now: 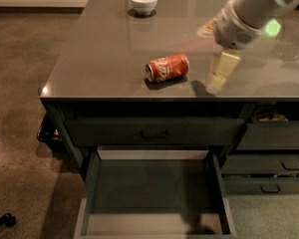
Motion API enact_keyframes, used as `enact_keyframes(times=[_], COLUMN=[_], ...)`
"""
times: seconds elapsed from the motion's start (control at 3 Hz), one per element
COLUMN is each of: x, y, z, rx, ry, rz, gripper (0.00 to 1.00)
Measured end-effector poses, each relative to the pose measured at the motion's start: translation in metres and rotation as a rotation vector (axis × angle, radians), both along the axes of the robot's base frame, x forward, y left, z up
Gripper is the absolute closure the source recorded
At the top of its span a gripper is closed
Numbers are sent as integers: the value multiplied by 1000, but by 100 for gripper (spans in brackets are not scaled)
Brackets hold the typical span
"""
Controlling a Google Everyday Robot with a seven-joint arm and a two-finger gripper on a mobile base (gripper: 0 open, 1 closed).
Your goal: Place coke can into middle drawer
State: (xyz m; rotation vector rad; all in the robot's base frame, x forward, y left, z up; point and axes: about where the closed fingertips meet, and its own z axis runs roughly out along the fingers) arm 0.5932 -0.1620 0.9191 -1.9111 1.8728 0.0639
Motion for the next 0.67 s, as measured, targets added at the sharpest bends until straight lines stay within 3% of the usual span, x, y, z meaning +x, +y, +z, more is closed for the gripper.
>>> enact_keyframes(times=[0.33,0.67], x=[56,102], y=[31,59], z=[-9,1], rx=[17,68], ry=[-17,-77], rz=[112,180], gripper=[0,0])
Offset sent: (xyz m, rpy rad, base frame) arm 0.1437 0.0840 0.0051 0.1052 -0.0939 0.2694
